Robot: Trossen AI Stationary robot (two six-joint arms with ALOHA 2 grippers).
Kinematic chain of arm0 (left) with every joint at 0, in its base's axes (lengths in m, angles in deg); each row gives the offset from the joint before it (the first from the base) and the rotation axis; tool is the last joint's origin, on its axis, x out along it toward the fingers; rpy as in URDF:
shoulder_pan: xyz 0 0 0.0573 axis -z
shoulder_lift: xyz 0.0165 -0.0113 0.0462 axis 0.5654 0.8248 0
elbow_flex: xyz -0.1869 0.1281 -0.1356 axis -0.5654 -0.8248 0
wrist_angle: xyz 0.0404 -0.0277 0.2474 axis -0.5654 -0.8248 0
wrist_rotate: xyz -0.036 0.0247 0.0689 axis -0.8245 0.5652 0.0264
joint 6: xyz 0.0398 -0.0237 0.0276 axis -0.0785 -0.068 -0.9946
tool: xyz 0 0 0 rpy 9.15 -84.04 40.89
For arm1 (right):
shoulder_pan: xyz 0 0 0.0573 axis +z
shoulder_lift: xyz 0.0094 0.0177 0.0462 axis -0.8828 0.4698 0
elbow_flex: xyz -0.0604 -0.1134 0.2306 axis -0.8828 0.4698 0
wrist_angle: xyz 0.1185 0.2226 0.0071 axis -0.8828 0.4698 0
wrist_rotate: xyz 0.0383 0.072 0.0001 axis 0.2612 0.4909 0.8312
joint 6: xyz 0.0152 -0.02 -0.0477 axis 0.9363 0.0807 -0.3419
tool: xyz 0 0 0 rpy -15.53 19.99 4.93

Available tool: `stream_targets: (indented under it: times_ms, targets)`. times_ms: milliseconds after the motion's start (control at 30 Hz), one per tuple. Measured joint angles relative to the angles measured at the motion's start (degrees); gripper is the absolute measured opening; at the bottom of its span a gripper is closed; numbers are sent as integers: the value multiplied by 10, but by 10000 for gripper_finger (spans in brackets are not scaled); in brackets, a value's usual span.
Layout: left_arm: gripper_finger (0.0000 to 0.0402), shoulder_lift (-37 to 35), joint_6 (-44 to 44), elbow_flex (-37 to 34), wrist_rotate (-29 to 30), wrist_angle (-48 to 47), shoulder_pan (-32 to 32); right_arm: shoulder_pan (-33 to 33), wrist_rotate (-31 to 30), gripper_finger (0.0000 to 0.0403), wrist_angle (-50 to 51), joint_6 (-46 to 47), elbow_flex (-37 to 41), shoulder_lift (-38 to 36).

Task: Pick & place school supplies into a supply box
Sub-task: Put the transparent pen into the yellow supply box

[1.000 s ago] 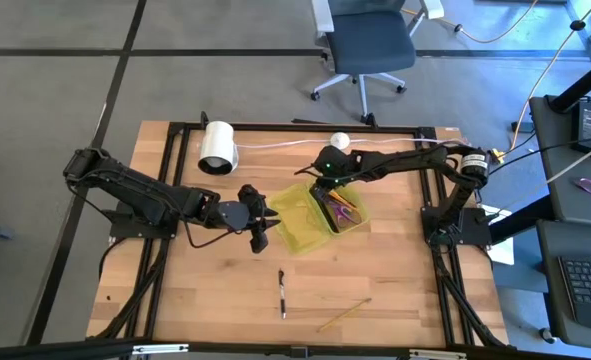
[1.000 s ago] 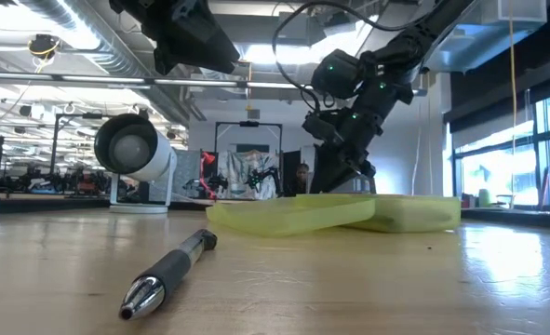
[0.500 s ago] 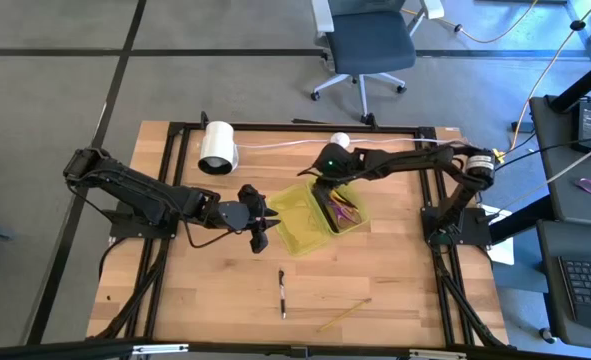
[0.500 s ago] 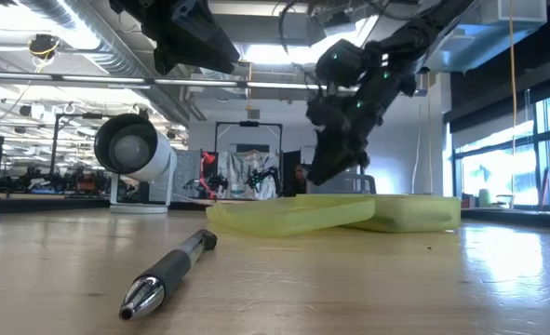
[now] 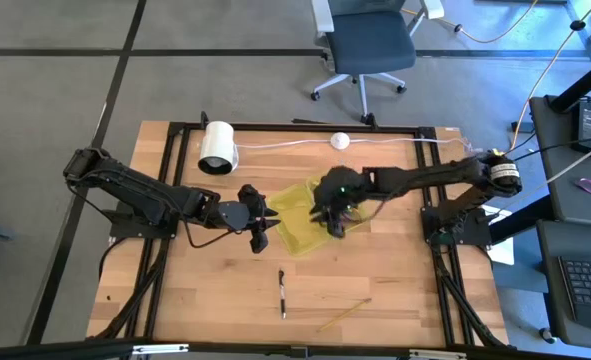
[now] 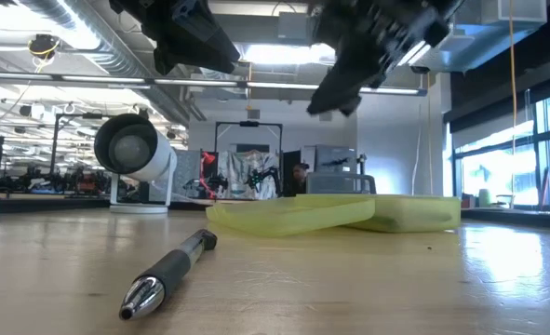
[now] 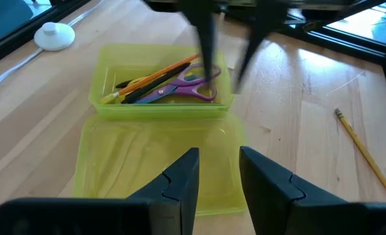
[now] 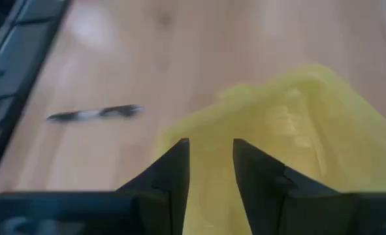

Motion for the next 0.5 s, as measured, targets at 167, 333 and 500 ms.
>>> stream_targets:
  times_ms: [167,333,500]
  targets:
    - [102,0,30,0,0,1,0,50,0,121,-2,-25,0,-19]
    - [110,0,104,0,5,11,0,78,0,121,17,-41,0,-25]
    - [151,0,186,0,16,34,0,90,-1,121,78,-52,0,-38]
